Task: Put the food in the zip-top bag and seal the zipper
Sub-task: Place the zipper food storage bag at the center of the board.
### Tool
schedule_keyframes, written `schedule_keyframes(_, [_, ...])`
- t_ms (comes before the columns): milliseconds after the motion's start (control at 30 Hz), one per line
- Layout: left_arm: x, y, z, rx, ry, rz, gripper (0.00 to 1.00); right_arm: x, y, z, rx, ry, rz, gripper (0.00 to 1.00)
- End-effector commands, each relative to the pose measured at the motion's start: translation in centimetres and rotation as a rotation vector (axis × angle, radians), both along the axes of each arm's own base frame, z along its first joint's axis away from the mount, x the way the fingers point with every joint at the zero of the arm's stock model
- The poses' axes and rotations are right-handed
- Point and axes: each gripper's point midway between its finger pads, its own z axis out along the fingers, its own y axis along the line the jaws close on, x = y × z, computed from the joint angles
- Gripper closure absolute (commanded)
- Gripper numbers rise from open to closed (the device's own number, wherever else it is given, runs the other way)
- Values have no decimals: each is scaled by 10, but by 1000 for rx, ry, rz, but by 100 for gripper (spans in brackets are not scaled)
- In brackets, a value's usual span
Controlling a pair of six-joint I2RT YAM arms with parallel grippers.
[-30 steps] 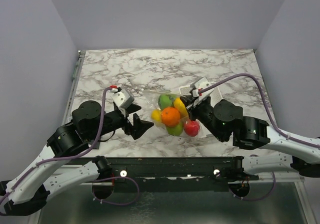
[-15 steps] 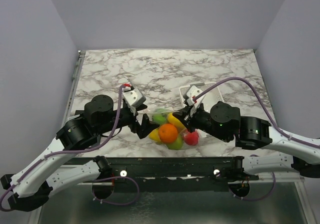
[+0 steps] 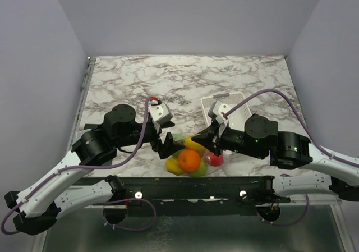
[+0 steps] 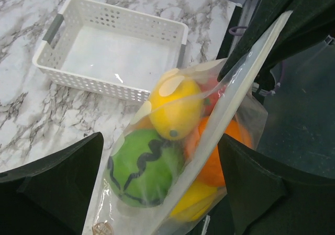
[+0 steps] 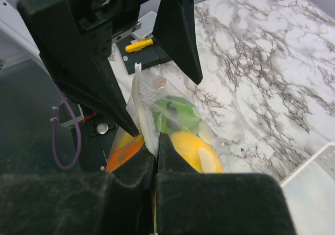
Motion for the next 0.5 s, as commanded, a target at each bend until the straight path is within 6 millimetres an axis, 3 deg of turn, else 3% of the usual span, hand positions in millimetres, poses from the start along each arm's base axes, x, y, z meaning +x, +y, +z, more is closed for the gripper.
schedule_keyframes(0, [-19,-6,-12,2,20,-115,12,-12,0,31,123,0,60,99])
schedule_keyframes(267, [-23,-11,-21,17,52,-152,25,-22,-1,44,174,-1,113,99])
schedule_keyframes(367, [-23,-14,-23,21,62,-165,46,-20,0,43,177,-2,107,99])
schedule_keyframes(467, [-25,-17,-25,23,73,-179,59,-17,0,38,170,1,90,99])
